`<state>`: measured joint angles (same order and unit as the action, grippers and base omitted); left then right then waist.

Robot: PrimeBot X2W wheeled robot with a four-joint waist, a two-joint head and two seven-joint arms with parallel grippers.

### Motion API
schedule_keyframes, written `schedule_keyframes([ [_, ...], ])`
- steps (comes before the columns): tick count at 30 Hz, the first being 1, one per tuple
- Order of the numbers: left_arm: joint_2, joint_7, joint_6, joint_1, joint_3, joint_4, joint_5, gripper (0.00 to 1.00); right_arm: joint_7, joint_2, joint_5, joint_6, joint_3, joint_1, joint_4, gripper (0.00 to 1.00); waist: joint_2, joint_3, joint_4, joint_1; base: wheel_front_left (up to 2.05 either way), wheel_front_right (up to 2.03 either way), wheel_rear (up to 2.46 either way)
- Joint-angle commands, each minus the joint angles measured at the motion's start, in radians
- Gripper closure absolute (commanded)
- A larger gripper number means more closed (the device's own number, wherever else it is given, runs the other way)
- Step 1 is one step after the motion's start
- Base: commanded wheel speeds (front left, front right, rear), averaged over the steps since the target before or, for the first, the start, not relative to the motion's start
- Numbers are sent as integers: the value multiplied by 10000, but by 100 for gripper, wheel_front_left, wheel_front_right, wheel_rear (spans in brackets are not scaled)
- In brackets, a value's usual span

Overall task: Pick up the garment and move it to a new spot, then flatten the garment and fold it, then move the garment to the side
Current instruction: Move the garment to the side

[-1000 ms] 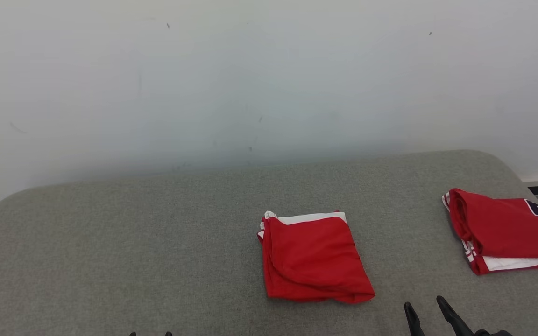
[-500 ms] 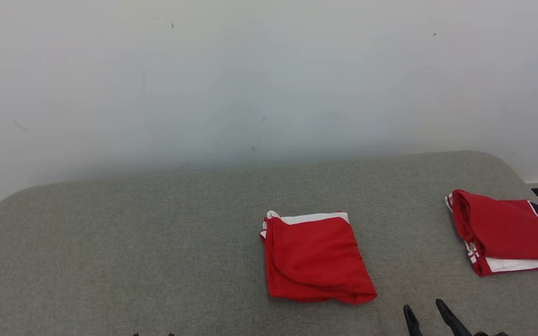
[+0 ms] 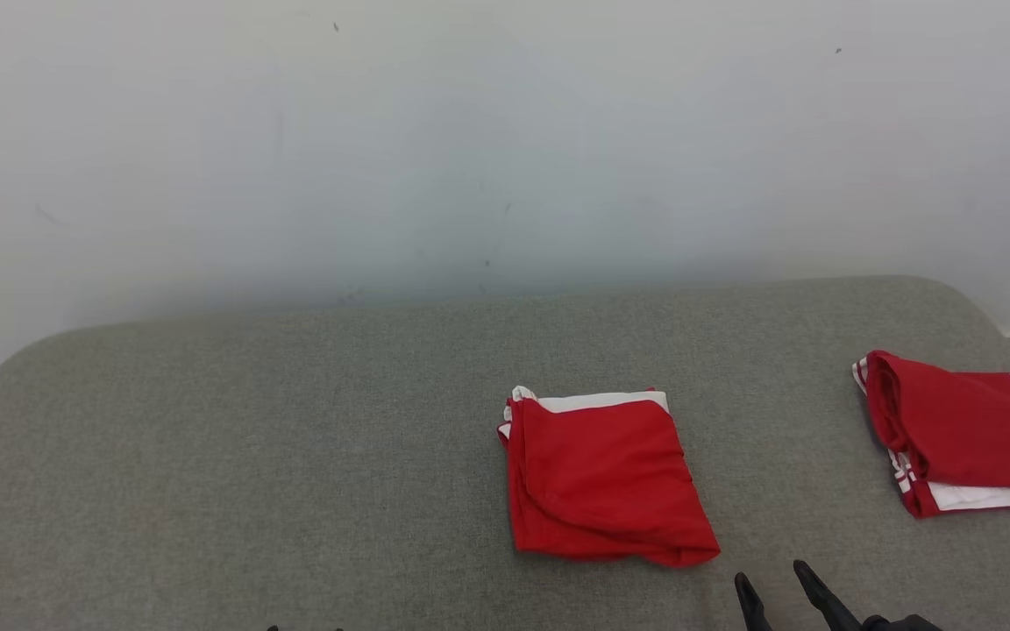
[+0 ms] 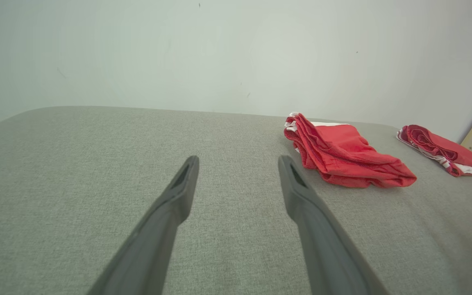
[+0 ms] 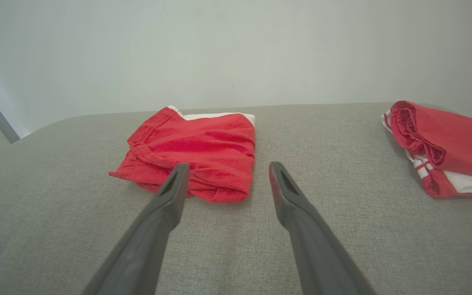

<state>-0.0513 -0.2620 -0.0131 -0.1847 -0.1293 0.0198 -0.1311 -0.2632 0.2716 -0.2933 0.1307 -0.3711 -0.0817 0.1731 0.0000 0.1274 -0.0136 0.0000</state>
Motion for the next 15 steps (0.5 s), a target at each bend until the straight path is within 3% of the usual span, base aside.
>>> schedule_keyframes([
  [1, 8, -33, -9, -51, 2, 37, 48, 0, -10, 74, -122, 0, -107, 150, 210, 0, 0, -65, -47, 0, 0, 0, 0],
  [5, 7, -33, 15, 50, -111, 44, 37, 0, -8, 133, -512, 0, -452, 780, 946, 0, 0, -225, -196, 0, 0, 0, 0],
  [15, 4, -32, 88, 442, -507, 44, 17, 0, -7, 547, -3188, 0, -982, 2958, 3046, 0, 0, -904, -794, 0, 0, 0, 0],
])
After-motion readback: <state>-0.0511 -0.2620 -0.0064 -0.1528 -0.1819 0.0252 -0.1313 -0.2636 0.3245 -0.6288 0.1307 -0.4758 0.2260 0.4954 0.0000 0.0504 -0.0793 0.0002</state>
